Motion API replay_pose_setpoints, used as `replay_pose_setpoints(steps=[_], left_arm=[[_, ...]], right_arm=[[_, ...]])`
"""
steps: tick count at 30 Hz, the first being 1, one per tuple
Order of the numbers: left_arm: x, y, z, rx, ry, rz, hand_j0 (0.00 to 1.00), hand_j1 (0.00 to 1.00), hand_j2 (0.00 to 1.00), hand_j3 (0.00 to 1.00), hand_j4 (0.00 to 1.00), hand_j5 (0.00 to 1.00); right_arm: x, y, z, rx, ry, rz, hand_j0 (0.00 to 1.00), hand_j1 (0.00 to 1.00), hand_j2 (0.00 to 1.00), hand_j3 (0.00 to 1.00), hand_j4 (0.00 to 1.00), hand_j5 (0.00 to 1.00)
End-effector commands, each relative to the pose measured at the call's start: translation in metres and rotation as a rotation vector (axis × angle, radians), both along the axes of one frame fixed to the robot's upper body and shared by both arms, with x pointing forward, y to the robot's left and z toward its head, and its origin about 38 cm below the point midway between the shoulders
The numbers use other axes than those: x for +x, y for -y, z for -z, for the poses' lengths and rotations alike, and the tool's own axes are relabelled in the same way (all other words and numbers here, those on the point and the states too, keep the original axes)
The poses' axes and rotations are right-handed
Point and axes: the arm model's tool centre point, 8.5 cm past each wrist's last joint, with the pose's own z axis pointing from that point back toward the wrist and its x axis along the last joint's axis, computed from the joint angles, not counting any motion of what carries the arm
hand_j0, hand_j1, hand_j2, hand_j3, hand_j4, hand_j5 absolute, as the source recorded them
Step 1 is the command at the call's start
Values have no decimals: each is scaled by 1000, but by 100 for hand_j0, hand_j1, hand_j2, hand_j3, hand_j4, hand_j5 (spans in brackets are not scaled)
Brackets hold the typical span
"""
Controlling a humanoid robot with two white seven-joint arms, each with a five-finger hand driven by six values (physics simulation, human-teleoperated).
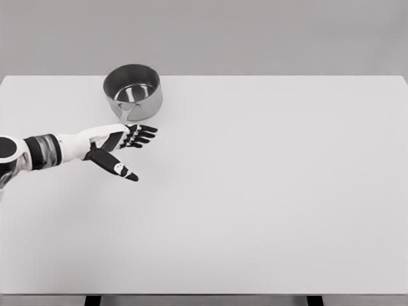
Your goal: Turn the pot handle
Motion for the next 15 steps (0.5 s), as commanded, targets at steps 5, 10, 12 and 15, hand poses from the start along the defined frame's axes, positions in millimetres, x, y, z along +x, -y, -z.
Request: replay_pose_setpoints(steps=[5,10,12,15], left_arm=[[0,-10,-1,9,0,-20,100,100,100,100,100,100],[0,-19,-1,30,6,-38,100,100,100,100,100,100],[-1,-20,1,32,0,-41,100,100,100,100,100,100],[-1,-22,1,34,-1,-45,100,100,100,100,100,100]], right_arm=[[0,0,0,0,0,0,100,100,100,100,100,100],[0,0,0,0,0,0,100,100,100,100,100,100],[0,0,0,0,0,0,100,100,100,100,100,100],[0,0,0,0,0,0,100,100,100,100,100,100]])
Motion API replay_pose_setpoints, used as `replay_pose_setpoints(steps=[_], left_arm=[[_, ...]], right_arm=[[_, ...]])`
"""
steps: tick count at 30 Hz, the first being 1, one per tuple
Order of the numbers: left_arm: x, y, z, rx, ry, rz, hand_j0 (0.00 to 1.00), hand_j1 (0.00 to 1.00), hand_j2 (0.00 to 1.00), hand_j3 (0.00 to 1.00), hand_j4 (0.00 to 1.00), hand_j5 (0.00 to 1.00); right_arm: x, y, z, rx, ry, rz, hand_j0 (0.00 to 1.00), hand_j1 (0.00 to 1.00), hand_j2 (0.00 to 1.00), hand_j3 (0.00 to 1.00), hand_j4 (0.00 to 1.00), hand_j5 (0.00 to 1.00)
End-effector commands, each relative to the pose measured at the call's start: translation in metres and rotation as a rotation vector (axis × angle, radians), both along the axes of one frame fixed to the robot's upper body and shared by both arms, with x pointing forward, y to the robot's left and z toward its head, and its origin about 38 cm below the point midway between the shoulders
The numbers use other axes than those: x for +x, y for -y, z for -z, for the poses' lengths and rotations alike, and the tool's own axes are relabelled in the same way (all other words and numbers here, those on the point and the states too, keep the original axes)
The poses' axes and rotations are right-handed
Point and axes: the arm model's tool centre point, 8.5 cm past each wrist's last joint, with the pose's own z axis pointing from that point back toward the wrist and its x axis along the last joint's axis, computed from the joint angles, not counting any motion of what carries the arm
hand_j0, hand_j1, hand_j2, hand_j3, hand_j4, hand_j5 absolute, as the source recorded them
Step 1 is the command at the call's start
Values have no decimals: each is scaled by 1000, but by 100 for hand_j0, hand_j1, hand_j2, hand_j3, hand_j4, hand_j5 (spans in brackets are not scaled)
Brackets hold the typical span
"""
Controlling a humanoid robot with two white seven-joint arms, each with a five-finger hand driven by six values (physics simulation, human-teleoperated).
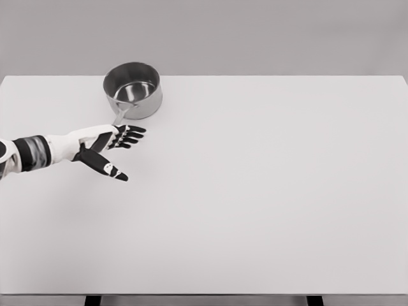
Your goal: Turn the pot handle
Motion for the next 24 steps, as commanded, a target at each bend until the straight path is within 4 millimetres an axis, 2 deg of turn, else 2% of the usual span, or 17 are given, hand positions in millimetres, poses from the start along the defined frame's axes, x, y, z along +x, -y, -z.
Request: replay_pose_setpoints(steps=[1,24], left_arm=[[0,-4,-2,6,1,-7,100,100,100,100,100,100],[2,-30,-7,66,20,-55,100,100,100,100,100,100]], right_arm=[[0,0,0,0,0,0,100,100,100,100,100,100],[0,0,0,0,0,0,100,100,100,100,100,100]])
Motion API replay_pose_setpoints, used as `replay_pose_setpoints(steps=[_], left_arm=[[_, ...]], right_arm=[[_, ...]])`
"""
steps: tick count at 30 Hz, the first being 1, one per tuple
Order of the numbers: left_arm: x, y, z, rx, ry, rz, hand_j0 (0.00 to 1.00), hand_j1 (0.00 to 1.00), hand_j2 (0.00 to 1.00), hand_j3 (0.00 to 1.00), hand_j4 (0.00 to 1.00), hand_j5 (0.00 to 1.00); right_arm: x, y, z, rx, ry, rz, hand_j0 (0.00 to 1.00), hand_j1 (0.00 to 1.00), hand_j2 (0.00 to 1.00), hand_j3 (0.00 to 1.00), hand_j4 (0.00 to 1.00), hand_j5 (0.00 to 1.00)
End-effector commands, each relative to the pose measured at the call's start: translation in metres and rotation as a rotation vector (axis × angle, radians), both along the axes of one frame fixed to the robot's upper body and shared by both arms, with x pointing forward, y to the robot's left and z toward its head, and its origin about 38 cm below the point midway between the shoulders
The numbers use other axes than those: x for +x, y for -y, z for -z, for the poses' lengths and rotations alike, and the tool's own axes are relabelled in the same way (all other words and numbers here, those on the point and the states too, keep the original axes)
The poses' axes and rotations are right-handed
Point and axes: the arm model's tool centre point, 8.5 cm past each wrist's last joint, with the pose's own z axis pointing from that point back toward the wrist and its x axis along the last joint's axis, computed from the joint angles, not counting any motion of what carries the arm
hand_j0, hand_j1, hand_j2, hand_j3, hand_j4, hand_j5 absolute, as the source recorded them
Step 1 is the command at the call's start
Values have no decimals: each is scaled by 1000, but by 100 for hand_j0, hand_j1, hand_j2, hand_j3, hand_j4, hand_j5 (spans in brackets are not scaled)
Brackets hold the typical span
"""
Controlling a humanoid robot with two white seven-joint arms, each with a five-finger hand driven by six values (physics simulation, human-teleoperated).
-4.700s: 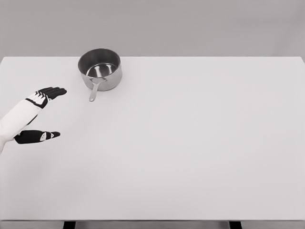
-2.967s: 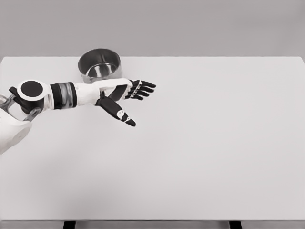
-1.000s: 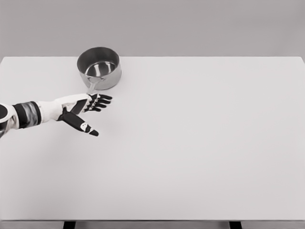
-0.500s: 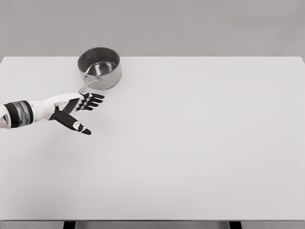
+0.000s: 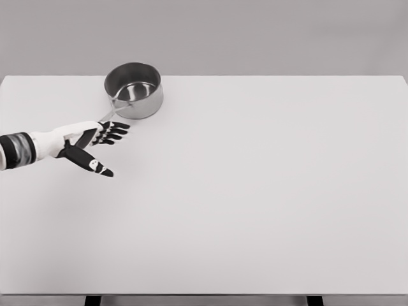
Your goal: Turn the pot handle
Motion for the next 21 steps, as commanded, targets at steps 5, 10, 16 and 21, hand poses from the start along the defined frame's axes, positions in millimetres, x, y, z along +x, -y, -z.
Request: replay_pose_setpoints(steps=[5,10,16,21], left_arm=[[1,-9,0,31,5,-16,100,100,100,100,100,100],[3,-16,2,56,7,-34,100,100,100,100,100,100],[4,-24,2,79,9,-52,100,100,100,100,100,100],[5,-31,-1,98,21,-65,100,100,100,100,100,100]], right_arm=[[-1,0,0,1,-1,0,100,100,100,100,100,100],[-1,0,0,1,-1,0,100,100,100,100,100,100],[0,0,0,0,0,0,100,100,100,100,100,100],[-1,0,0,1,-1,0,100,100,100,100,100,100]])
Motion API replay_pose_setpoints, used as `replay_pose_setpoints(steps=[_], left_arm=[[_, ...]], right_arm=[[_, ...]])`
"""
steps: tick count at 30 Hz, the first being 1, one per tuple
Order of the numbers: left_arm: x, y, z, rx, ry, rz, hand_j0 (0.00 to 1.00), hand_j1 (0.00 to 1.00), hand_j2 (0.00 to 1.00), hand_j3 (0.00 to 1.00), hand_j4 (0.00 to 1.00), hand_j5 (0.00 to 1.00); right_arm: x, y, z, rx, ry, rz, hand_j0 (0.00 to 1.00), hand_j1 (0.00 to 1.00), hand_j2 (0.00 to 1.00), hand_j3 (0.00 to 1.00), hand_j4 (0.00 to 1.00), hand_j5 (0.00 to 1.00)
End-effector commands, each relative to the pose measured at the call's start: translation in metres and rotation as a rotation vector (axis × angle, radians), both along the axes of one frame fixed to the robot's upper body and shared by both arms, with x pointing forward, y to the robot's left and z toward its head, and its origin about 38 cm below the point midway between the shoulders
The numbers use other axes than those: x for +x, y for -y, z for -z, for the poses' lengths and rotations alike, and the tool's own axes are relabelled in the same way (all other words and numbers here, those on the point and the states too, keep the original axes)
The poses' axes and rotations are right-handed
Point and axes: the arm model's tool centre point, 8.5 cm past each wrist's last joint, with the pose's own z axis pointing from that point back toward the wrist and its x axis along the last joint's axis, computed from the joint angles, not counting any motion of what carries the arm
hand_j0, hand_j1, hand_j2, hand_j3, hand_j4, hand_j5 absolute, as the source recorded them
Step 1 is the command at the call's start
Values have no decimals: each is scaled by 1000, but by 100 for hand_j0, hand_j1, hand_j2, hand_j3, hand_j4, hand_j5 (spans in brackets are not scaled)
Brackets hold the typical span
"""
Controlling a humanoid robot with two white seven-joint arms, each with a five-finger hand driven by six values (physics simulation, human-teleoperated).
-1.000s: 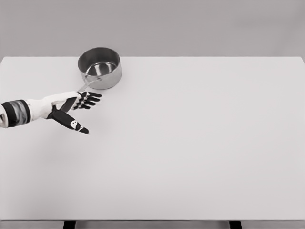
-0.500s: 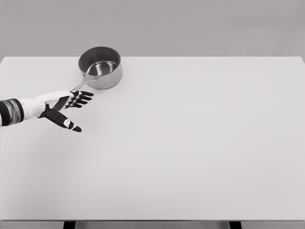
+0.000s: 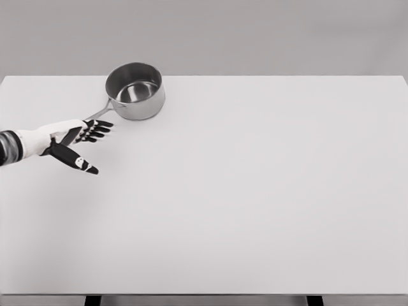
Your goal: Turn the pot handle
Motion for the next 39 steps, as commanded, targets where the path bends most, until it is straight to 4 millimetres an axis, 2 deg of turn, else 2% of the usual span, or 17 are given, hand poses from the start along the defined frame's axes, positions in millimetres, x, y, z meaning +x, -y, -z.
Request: replay_pose_setpoints(steps=[1,10,15,21,26,29,32,35,39], left_arm=[[1,-3,-2,12,8,-6,100,100,100,100,100,100],[4,-8,-2,35,16,-20,100,100,100,100,100,100],[6,-21,-2,65,27,-55,100,100,100,100,100,100],[6,-22,-2,75,29,-56,100,100,100,100,100,100],[5,-18,-3,83,38,-43,100,100,100,100,100,100],[3,-7,-9,82,57,-9,100,100,100,100,100,100],[-8,-3,-18,106,69,28,100,100,100,100,100,100],[-20,14,-28,105,97,93,100,100,100,100,100,100],[-22,7,-33,131,98,91,100,100,100,100,100,100]], right_arm=[[0,0,0,0,1,0,100,100,100,100,100,100],[0,0,0,0,1,0,100,100,100,100,100,100],[0,0,0,0,1,0,100,100,100,100,100,100],[0,0,0,0,1,0,100,100,100,100,100,100],[0,0,0,0,1,0,100,100,100,100,100,100],[0,0,0,0,1,0,100,100,100,100,100,100],[0,0,0,0,1,0,100,100,100,100,100,100],[0,0,0,0,1,0,100,100,100,100,100,100],[0,0,0,1,-1,0,100,100,100,100,100,100]])
